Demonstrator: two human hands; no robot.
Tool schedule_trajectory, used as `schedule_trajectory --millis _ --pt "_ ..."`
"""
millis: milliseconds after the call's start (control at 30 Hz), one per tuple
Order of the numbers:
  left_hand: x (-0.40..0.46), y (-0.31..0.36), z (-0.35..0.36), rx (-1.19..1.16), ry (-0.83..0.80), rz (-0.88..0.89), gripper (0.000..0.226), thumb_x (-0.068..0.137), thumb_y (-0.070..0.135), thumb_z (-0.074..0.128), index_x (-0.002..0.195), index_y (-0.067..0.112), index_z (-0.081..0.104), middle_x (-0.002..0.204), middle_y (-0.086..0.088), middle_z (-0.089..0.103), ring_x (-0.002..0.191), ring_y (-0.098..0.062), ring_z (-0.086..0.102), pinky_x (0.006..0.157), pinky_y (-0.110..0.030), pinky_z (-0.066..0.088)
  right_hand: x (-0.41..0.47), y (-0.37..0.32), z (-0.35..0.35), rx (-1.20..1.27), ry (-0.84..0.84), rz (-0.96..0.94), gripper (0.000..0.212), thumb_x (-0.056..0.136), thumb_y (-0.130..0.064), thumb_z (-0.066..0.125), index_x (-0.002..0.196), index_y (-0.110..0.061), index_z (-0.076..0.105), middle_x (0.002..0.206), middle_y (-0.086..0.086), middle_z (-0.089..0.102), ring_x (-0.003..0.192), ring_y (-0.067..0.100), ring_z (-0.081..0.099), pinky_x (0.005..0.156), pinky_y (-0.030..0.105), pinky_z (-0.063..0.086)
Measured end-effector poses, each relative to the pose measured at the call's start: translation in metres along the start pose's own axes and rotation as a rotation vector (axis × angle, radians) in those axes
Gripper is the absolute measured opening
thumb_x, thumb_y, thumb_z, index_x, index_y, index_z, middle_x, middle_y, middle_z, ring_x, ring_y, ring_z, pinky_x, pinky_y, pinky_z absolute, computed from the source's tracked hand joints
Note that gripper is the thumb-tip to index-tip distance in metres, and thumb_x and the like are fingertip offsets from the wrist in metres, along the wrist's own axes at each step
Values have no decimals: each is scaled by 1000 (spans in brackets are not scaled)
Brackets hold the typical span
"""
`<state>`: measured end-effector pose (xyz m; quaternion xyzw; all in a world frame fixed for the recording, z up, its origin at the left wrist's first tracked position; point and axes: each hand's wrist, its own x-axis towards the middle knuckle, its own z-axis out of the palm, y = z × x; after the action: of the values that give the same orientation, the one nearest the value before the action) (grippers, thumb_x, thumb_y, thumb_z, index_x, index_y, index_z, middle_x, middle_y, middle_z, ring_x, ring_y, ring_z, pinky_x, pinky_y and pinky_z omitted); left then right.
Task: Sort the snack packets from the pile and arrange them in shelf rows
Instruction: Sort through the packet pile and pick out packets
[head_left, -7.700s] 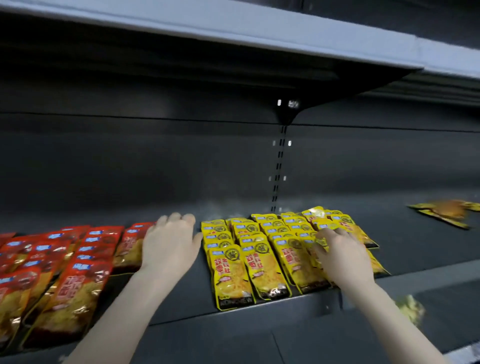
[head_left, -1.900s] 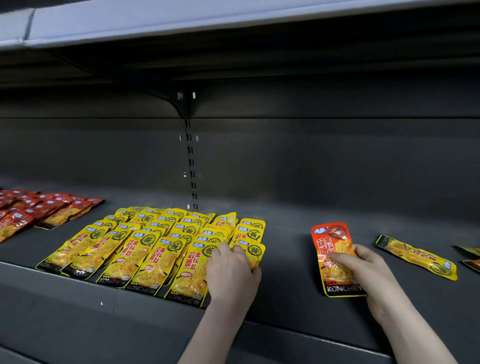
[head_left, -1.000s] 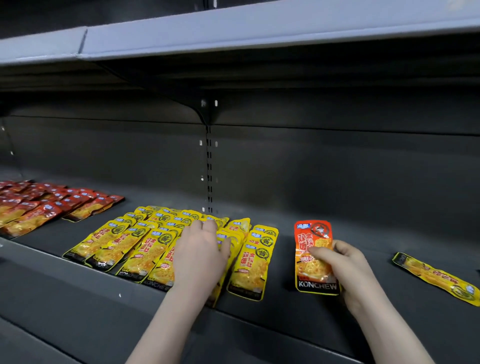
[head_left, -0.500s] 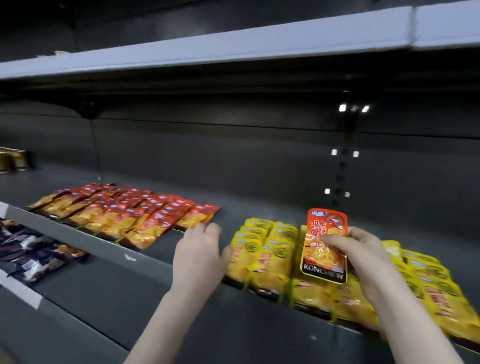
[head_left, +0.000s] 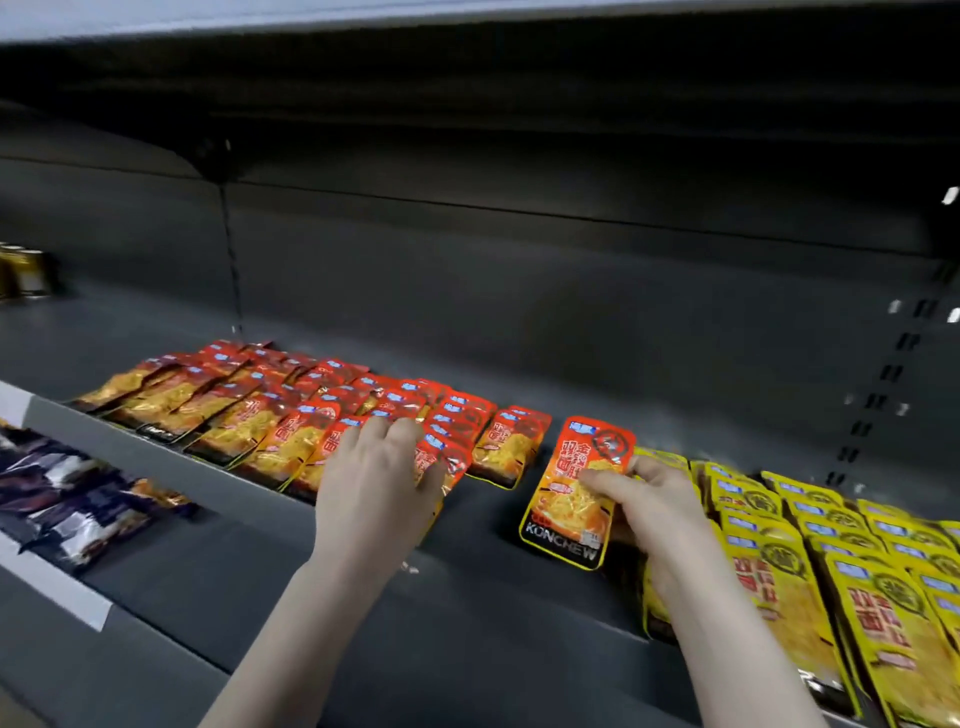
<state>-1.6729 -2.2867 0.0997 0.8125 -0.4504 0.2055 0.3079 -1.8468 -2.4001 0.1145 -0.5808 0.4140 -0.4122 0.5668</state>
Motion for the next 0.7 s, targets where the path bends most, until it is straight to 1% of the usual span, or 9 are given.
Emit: schedule_trajectory --millis 33,133,233,333,400,500,567,633,700 --pt "7 -5 3 -14 10 6 24 76 23 76 91 6 67 86 -12 64 80 -36 58 68 -42 47 5 4 9 -9 -1 -1 12 78 0 69 88 -5 65 80 11 70 67 23 65 64 32 53" --pt "28 -20 15 -54 -13 10 25 85 29 65 102 11 65 97 -8 63 91 -29 54 76 -39 45 20 16 31 -33 -4 8 12 79 -3 70 89 -7 64 79 8 70 67 20 65 63 31 50" --pt "43 -33 25 -103 -21 24 28 89 35 59 107 13 62 101 -4 61 96 -25 52 81 -35 44 33 20 49 -99 -7 19 11 80 -7 70 89 -9 65 78 4 69 65 15 62 54 25 43" --pt "55 -43 30 -143 -69 40 32 91 39 55 113 17 59 106 0 59 101 -22 50 86 -32 44 41 19 65 -166 -12 37 9 81 -7 70 87 -11 64 79 2 68 64 12 61 50 21 41" --pt "62 -47 33 -164 -101 47 33 91 39 56 116 18 58 109 -1 59 103 -22 49 88 -32 43 46 18 72 -201 -4 53 9 81 -6 70 86 -12 64 77 1 67 62 10 60 47 17 41" --pt "71 -51 37 -227 -108 91 30 84 31 67 108 13 65 100 -6 63 93 -26 53 82 -38 46 53 16 77 -253 31 81 9 82 -5 69 86 -12 64 78 2 67 62 8 60 44 15 40" --pt "75 -54 36 -261 -122 116 29 83 30 69 106 13 66 100 -6 64 94 -26 54 82 -38 46 57 14 80 -263 53 109 9 82 -2 68 87 -10 65 77 1 67 61 8 61 42 13 41" --pt "76 -57 36 -284 -175 142 31 88 35 62 114 18 61 110 0 60 103 -21 50 89 -32 41 59 12 83 -268 69 122 11 81 1 68 81 -9 64 73 2 66 57 7 61 41 12 42" --pt "75 -62 38 -300 -196 174 35 92 42 52 123 26 54 119 7 54 110 -13 44 92 -25 37 62 11 87 -317 89 128 12 79 1 71 77 -9 63 74 4 67 58 9 62 45 14 43"
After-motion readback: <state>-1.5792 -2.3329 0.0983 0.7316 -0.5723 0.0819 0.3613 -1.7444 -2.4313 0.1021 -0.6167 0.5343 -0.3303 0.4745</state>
